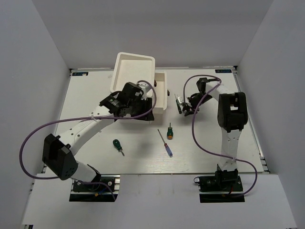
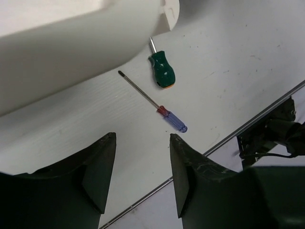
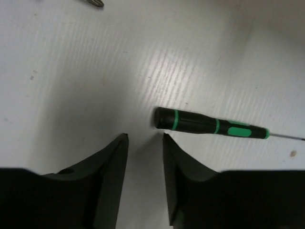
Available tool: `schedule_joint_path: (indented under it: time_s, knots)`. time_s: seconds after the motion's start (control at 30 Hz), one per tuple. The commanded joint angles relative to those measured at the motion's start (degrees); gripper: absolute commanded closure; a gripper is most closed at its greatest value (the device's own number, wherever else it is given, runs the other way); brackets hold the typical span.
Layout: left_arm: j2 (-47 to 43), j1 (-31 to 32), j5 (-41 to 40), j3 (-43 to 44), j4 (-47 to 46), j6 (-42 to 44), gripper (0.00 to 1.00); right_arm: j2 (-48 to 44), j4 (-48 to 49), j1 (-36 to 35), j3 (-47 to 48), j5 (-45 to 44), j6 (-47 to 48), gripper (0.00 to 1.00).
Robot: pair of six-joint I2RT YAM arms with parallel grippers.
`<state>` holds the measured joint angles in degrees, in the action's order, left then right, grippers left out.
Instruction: Sort the tools into containers
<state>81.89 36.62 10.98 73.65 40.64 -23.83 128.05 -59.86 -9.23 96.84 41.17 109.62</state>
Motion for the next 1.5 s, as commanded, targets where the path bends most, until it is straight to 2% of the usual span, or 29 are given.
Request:
schedule_joint_path:
  time_s: [0.0,0.03,0.07,0.13,0.17,0.23,0.3,0.37,0.4,0.43,0.53,0.57,0.77,0.87,0.9,0.97,1.07,1.1,1.2,1.27,1.3,1.33,1.4,1.43,1.47]
  knots:
    - [0.5,2.6,-2.9,2.4,-2.3,-0.4,0.41,-4.5,10.0,-0.4,-7.5,-5.7,-9.9,0.57]
    - [1.0,3.1,-2.9,2.4,-2.8,-0.4,0.41,-6.0,10.6,0.0,-8.1,-6.4,-11.6,0.54]
    - [1.0,3.9,-3.5,2.4,-2.8,-0.4,0.41,-6.2,10.7,0.2,-7.6,-6.6,-18.3,0.51]
    - [1.0,4.5,-3.5,2.4,-3.4,-0.4,0.38,-7.5,9.3,0.4,-5.5,-7.8,-25.0,0.43]
    - [1.0,5.1,-4.0,2.4,-3.4,-0.4,0.38,-7.7,8.2,0.4,-3.1,-8.1,-31.0,0.36]
    - [1.0,5.8,-4.0,1.2,-4.2,-0.4,0.34,-8.2,3.8,0.7,0.0,-7.8,-42.0,0.28]
    - [1.0,6.5,-4.0,-0.9,-5.9,-0.4,0.32,-8.8,2.5,0.7,1.4,-5.4,-48.5,0.19]
    - [1.0,8.1,-4.7,-2.8,-7.6,-1.1,0.32,-11.8,9.8,-0.2,-3.0,-7.7,-60.4,0.17]
    - [1.0,8.1,-5.3,-2.8,-7.6,-1.9,0.32,-14.3,15.2,-0.3,-4.4,-8.3,-72.3,0.17]
    - [1.0,8.9,-5.3,-3.4,-8.2,-1.9,0.32,-14.6,18.8,-0.7,-6.6,-9.3,-76.2,0.17]
    - [1.5,10.1,-6.5,-3.4,-8.9,-2.4,0.32,-12.6,16.1,-2.1,-4.5,-12.3,-87.3,0.17]
    - [1.5,10.1,-6.5,-3.4,-8.9,-2.4,0.32,-12.1,16.0,-3.0,-3.6,-12.6,-88.9,0.14]
    - [1.5,11.3,-8.3,-3.9,-8.9,-3.1,0.32,-13.5,24.7,-7.0,-8.6,-20.6,-98.4,0.14]
    - [1.5,11.8,-8.9,-3.9,-8.9,-3.6,0.32,-12.8,29.1,-8.7,-10.3,-27.6,-101.4,0.21]
    - [1.0,12.4,-9.4,-3.9,-8.9,-3.6,0.32,-12.5,32.6,-9.7,-11.2,-30.8,-101.5,0.27]
    - [1.0,12.4,-10.0,-3.9,-8.9,-3.6,0.32,-10.7,34.3,-10.4,-10.7,-35.3,-102.9,0.31]
    - [0.5,13.0,-10.6,-4.5,-8.4,-4.1,0.32,-9.1,36.0,-10.8,-9.8,-38.6,-103.3,0.38]
    - [0.5,13.0,-11.2,-4.5,-8.4,-4.1,0.32,-8.5,36.5,-10.9,-9.9,-39.2,-103.0,0.46]
    - [0.5,13.6,-11.7,-5.0,-7.9,-4.1,0.32,-7.1,37.4,-11.1,-9.7,-42.6,-104.0,0.55]
    - [0.5,14.2,-11.7,-5.5,-7.9,-4.1,0.32,-6.5,36.0,-10.9,-9.6,-41.9,-104.5,0.59]
    - [0.5,14.2,-11.7,-6.1,-7.9,-4.1,0.32,-6.1,35.5,-10.9,-9.5,-41.8,-105.1,0.63]
    - [0.5,14.2,-11.7,-6.1,-8.4,-4.1,0.32,-6.1,35.0,-10.7,-9.6,-39.6,-105.1,0.78]
    - [0.5,14.7,-11.7,-7.3,-8.4,-4.1,0.34,-7.1,34.9,-10.5,-10.8,-37.9,-105.1,0.94]
    - [0.5,14.7,-11.7,-7.3,-8.9,-4.1,0.35,-7.7,34.9,-10.5,-11.1,-37.5,-104.8,1.0]
    - [0.5,14.7,-11.7,-7.3,-8.9,-4.1,0.35,-8.8,34.5,-10.5,-11.5,-37.0,-104.8,1.0]
